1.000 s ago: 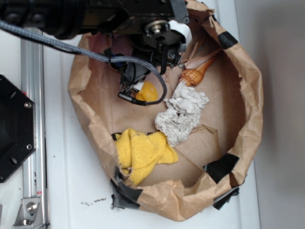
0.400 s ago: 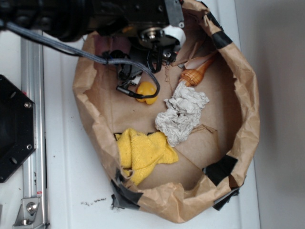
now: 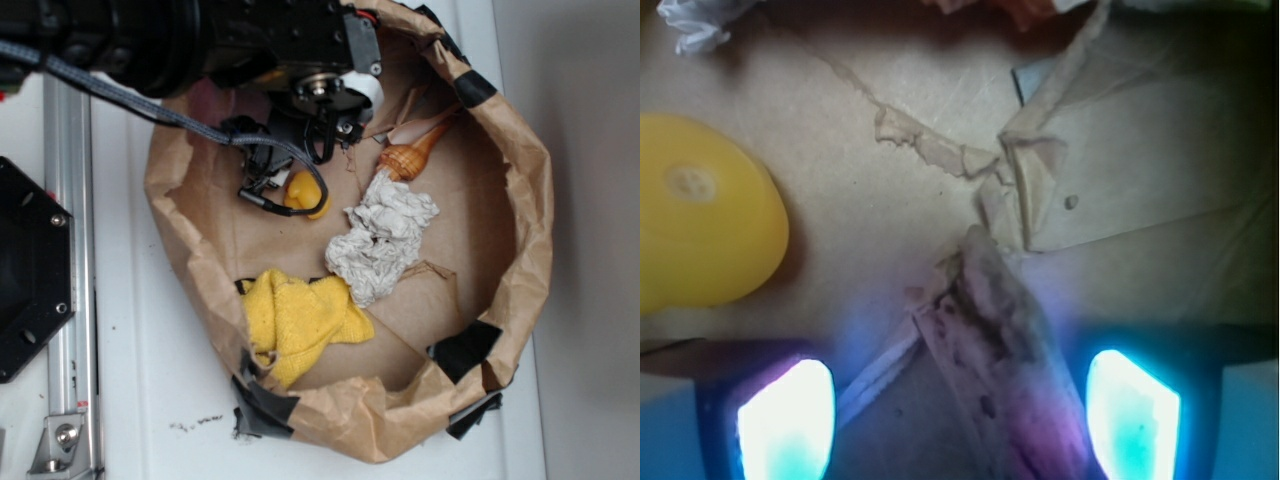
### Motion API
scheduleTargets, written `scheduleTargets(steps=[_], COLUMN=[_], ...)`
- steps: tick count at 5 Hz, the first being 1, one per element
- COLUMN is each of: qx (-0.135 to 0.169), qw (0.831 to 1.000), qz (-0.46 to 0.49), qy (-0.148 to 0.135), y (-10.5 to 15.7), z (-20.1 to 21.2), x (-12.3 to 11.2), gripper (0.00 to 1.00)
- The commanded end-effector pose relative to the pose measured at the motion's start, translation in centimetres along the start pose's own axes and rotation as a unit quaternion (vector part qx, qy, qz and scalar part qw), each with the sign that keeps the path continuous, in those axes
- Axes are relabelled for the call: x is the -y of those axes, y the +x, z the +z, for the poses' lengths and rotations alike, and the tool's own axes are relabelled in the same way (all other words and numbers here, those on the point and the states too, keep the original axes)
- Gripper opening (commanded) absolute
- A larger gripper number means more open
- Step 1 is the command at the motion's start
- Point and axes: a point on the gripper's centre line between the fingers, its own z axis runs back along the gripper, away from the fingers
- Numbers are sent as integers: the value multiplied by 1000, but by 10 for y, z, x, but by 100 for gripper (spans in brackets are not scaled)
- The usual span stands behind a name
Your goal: Grab the wood chip.
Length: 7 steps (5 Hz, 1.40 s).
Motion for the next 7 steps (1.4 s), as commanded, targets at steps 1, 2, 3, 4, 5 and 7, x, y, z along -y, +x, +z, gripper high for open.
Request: scheduleTargets(steps=[1, 2, 3, 4, 5, 7], qx=[22, 22, 22, 26, 59, 151], qw=[1000, 1000, 1000, 1000, 998, 982], qz=[5, 11, 12, 15, 28, 113], qy=[6, -1, -2, 0, 6, -9], y=[4, 4, 3, 3, 6, 34], z=[-4, -10, -12, -12, 4, 110], x=[2, -1, -3, -4, -2, 10], gripper=[0, 0, 0, 0, 0, 0])
